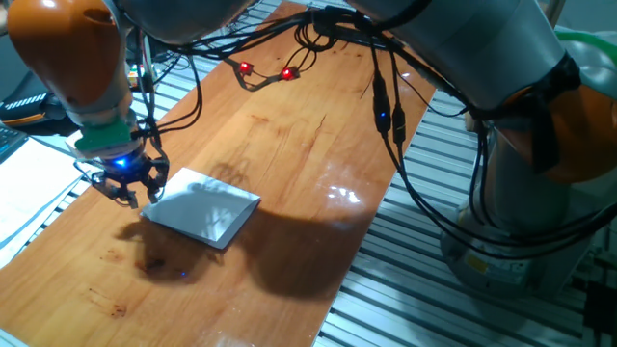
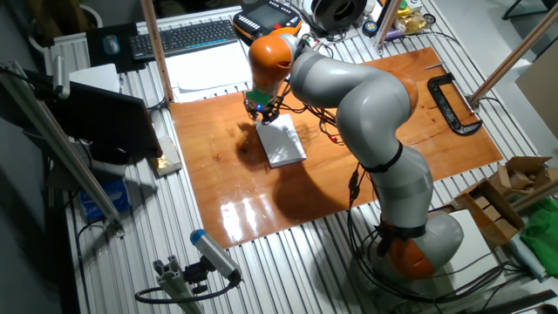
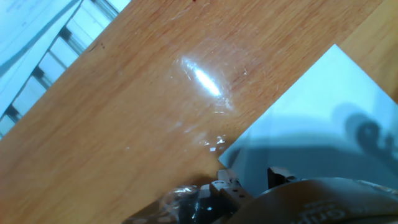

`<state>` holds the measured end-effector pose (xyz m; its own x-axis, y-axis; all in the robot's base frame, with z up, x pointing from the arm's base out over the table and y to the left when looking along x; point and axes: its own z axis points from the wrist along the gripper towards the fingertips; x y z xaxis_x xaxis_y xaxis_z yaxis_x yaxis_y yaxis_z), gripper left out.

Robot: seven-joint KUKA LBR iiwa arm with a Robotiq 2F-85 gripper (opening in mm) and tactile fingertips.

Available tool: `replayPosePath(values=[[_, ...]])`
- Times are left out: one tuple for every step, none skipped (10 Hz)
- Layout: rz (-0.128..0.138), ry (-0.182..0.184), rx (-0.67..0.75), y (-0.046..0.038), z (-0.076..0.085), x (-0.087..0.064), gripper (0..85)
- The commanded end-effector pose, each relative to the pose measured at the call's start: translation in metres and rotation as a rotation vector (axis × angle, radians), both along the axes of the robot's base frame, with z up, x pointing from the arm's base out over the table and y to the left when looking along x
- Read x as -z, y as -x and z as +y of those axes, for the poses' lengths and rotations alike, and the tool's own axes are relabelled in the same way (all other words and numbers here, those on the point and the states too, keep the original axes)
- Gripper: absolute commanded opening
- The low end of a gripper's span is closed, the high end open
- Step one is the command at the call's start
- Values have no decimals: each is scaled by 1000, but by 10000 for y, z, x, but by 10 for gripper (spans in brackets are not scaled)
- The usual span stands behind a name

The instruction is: Unfold a piece of paper

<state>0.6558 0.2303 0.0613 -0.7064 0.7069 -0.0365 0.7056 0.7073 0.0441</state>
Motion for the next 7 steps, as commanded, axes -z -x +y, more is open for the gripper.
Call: replayPosePath(values=[[-3, 8, 8, -13, 7, 26, 347], [-5, 12, 15, -33, 6, 64, 347], [-6, 15, 18, -51, 4, 90, 343], [-6, 23, 18, -67, -2, 116, 340], [-8, 26, 18, -79, -10, 142, 337], [-10, 29, 17, -90, -14, 164, 337], [-11, 32, 17, -98, -16, 179, 337]])
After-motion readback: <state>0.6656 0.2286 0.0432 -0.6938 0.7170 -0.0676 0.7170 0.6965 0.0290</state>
